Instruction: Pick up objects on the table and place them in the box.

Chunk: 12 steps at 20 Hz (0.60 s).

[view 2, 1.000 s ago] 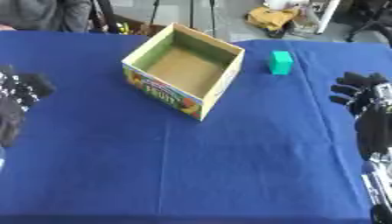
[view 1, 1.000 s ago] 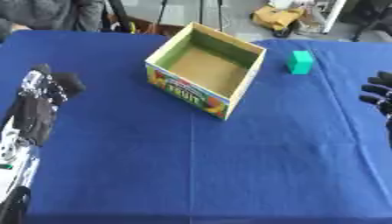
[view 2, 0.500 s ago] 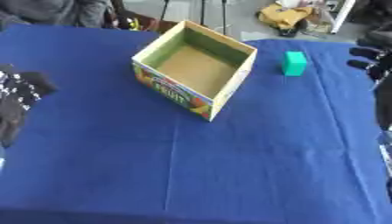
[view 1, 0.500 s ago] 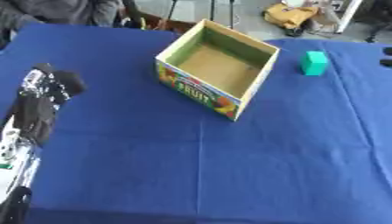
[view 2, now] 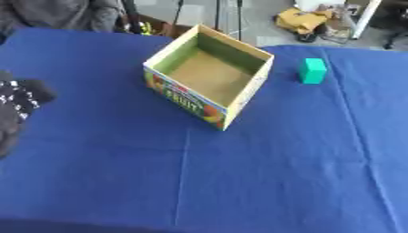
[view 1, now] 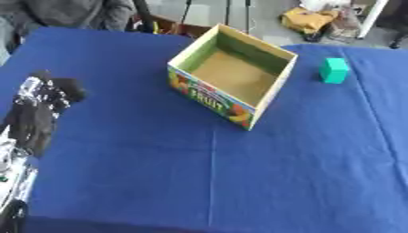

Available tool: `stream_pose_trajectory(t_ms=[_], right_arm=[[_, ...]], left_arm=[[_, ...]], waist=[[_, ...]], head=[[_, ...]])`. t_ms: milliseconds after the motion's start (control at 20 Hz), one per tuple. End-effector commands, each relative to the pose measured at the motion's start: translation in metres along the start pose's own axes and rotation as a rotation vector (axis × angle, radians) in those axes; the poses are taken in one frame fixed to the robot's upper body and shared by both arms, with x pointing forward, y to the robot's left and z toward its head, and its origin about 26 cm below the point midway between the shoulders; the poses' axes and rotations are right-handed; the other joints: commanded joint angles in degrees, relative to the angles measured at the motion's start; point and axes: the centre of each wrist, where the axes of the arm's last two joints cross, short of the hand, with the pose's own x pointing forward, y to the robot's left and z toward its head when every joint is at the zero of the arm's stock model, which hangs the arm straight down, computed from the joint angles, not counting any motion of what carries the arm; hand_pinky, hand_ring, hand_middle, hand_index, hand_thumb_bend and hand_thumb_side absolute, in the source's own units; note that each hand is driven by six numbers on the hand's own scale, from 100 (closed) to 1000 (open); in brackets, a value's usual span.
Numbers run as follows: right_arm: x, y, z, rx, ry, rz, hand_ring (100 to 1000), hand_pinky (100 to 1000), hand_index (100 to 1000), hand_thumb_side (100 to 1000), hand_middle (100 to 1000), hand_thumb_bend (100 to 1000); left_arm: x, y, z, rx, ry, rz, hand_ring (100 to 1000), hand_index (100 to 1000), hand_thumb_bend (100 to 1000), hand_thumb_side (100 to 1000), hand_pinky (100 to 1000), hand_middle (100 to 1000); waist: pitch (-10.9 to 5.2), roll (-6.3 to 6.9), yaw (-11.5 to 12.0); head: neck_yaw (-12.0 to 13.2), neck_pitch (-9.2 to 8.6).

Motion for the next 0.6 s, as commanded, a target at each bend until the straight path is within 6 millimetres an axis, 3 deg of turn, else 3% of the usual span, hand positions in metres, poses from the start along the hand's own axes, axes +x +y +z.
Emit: stream_pose_trajectory(t_ms=[50, 350, 600], right_arm=[[0.018, -0.016, -0.021, -0.012, -0.071, 0.037, 736, 715, 783, 866, 707, 100], [0.026, -0.030, -0.050, -0.040, -0.113, 0.080, 735, 715, 780, 849, 707, 100], [0.013, -0.052, -0.063, -0.057, -0.052, 0.171, 742, 721, 783, 869, 710, 100]], left_arm=[[0.013, -0.001, -0.006, -0.028, -0.042, -0.014, 687, 673, 463, 1000, 857, 575], [0.015, -0.004, -0.010, -0.052, -0.048, -0.019, 686, 673, 460, 1000, 857, 574], [0.018, -0.003, -0.012, -0.065, -0.050, -0.031, 686, 673, 460, 1000, 857, 574]], waist=[[-0.51, 0.08, 0.5], [-0.26, -0.31, 2.6], [-0.17, -0.89, 4.1]], head=[[-0.6, -0.73], [-1.9, -1.14], [-2.6, -1.90]])
